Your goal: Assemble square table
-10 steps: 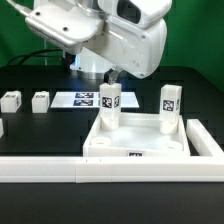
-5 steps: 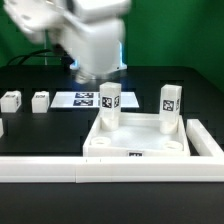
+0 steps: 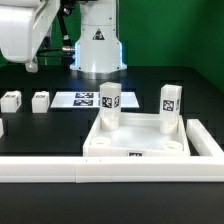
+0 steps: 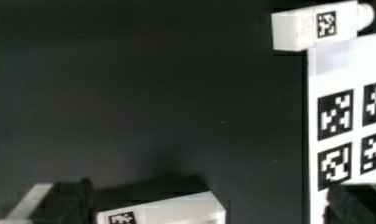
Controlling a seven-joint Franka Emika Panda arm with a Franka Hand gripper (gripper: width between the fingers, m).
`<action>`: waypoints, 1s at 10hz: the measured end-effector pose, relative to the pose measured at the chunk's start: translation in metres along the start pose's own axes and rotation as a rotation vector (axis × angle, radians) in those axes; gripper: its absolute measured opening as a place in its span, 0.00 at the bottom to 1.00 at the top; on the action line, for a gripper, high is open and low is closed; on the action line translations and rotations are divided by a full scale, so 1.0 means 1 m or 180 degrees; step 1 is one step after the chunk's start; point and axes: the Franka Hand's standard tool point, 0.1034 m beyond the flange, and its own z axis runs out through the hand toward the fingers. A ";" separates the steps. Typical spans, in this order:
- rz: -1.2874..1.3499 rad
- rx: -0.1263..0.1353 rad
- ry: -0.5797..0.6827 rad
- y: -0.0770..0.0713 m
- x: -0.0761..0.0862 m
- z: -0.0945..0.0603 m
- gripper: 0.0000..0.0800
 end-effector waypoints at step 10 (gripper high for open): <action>0.3198 -0.0062 0.0178 -0.017 0.008 0.065 0.81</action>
Offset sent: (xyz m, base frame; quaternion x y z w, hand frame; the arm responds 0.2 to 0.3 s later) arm -0.0597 -0.0285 -0.0289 -0.0411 -0.1218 0.5309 0.8376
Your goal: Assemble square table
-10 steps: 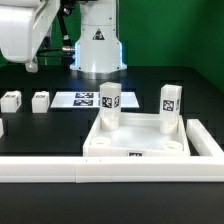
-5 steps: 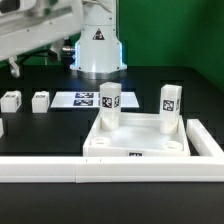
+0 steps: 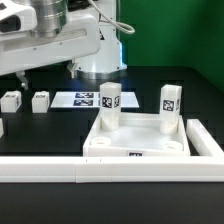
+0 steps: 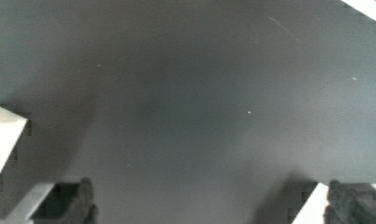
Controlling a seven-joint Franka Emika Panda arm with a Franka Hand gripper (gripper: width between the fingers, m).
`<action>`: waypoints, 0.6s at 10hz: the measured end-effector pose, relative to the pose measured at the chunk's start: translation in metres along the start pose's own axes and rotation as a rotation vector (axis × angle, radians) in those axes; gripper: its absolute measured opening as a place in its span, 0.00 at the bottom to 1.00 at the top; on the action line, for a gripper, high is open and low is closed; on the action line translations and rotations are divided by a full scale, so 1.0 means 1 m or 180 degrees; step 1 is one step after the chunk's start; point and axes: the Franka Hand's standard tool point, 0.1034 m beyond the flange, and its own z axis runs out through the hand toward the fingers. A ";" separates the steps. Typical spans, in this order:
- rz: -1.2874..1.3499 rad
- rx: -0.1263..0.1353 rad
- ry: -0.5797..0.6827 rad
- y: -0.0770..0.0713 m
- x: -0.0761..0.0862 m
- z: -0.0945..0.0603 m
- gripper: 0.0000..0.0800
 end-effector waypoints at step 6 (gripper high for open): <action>0.1586 0.0511 -0.0490 0.013 -0.059 0.030 0.81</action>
Offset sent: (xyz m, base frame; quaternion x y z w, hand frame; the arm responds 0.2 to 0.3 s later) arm -0.0594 -0.0372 -0.0064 0.0465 -0.1141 0.2760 0.9532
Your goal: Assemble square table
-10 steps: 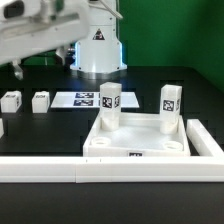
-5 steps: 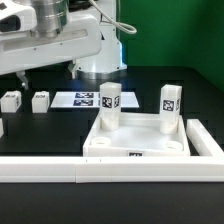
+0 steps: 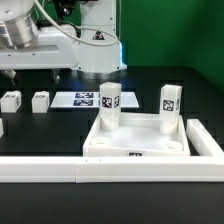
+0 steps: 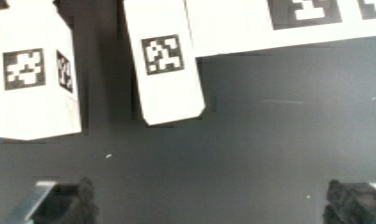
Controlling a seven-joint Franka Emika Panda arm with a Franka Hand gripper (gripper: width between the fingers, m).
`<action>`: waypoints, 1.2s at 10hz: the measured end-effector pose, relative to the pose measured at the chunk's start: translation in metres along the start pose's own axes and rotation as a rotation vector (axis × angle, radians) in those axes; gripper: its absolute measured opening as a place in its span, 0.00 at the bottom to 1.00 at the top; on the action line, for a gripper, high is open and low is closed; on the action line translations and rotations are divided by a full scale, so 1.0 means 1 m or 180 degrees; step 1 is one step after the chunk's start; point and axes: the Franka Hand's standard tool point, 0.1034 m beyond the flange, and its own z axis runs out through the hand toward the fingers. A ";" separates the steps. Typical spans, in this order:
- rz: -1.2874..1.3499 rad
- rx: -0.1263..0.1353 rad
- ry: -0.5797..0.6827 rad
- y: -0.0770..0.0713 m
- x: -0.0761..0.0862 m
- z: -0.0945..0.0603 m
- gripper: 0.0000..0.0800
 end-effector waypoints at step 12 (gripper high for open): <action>-0.0117 0.0061 -0.1403 -0.016 -0.024 0.058 0.81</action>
Offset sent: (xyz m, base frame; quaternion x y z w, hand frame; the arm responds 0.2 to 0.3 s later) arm -0.0297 0.0734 -0.0885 -0.0397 -0.2679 0.0951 0.9579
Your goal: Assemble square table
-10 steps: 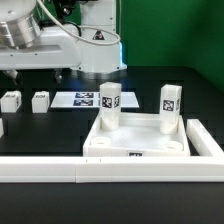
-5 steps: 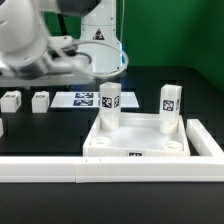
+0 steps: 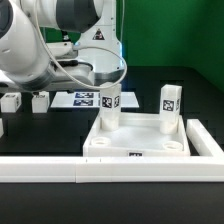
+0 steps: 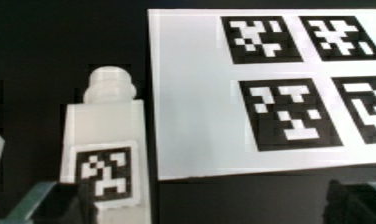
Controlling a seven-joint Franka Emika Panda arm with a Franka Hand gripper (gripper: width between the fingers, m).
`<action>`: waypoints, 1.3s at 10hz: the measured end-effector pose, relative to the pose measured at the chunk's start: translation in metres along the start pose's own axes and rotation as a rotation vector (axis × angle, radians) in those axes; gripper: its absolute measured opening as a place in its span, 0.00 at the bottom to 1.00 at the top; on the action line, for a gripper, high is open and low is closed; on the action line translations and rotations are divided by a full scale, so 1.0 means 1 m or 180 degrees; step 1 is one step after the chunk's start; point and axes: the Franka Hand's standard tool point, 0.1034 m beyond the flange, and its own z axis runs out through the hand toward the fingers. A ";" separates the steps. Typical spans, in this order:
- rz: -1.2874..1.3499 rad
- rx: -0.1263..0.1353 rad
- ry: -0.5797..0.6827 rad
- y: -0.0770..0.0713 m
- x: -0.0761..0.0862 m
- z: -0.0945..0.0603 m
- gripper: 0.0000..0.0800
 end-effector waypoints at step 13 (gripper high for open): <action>-0.0496 -0.0058 -0.0316 0.026 0.007 0.033 0.81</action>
Offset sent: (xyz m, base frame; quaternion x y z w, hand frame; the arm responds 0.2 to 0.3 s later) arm -0.0100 -0.0431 0.0171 -0.0937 -0.0737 -0.0943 0.9884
